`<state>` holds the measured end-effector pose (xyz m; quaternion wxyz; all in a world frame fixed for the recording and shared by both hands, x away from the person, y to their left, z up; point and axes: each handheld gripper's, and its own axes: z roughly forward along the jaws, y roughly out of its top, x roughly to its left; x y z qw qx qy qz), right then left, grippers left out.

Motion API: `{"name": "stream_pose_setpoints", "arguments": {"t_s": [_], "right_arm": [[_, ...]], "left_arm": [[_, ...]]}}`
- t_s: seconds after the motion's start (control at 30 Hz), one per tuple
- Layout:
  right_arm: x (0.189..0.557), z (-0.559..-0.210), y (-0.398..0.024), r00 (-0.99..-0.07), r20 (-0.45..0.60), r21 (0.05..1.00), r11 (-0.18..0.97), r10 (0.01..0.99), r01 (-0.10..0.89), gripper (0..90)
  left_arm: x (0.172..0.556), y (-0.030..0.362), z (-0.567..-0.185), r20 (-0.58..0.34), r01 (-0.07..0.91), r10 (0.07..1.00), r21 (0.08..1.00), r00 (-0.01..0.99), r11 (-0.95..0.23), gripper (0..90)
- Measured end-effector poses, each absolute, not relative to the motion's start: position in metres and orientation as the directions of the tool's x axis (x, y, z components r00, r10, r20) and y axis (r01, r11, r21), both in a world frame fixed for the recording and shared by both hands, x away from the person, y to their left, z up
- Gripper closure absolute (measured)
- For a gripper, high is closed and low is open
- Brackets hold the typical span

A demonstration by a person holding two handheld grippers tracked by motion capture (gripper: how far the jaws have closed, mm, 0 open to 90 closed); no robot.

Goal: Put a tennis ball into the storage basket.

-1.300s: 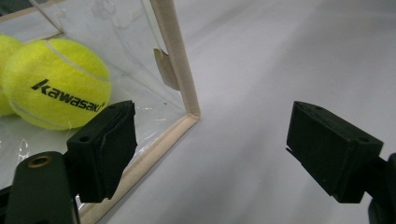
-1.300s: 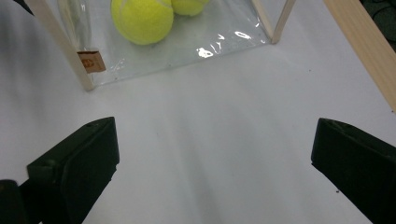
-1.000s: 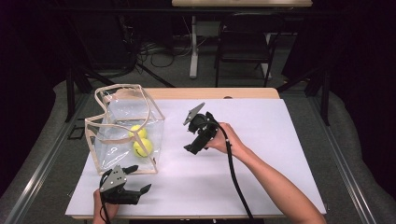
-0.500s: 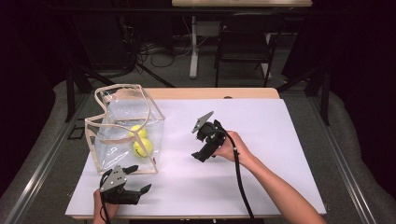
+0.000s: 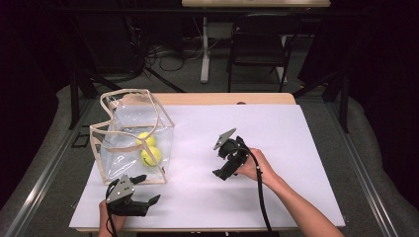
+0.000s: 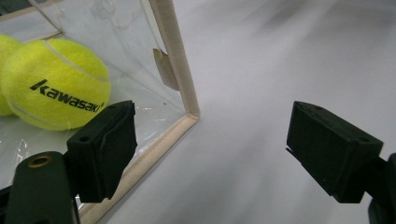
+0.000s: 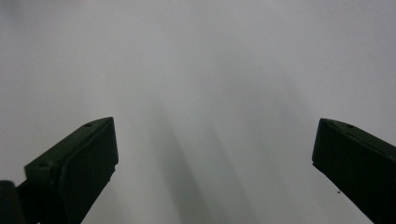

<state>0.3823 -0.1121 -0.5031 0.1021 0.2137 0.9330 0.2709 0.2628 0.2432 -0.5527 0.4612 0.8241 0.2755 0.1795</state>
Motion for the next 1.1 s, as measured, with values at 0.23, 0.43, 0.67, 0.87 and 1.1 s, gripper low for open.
{"name": "stream_pose_setpoints", "arguments": {"t_s": [0.23,0.43,0.67,0.87,1.1], "right_arm": [[0.376,-0.512,-0.128,-0.874,-0.072,0.553,0.749,0.480,0.365,0.0],[0.369,-0.520,-0.138,-0.867,-0.075,0.554,0.743,0.493,0.375,0.0],[0.361,-0.528,-0.148,-0.859,-0.072,0.556,0.736,0.506,0.387,0.0],[0.355,-0.533,-0.159,-0.843,-0.073,0.570,0.716,0.533,0.403,0.0],[0.348,-0.538,-0.172,-0.826,-0.068,0.582,0.695,0.559,0.423,0.0]], "left_arm": [[0.263,0.243,-0.553,0.041,0.290,0.621,0.859,0.783,-0.422,15.9],[0.263,0.243,-0.553,0.043,0.289,0.620,0.858,0.784,-0.425,15.9],[0.263,0.243,-0.553,0.042,0.289,0.621,0.859,0.782,-0.423,15.9],[0.263,0.243,-0.553,0.043,0.290,0.621,0.858,0.783,-0.424,15.9],[0.263,0.242,-0.553,0.044,0.291,0.620,0.856,0.783,-0.428,15.9]]}}
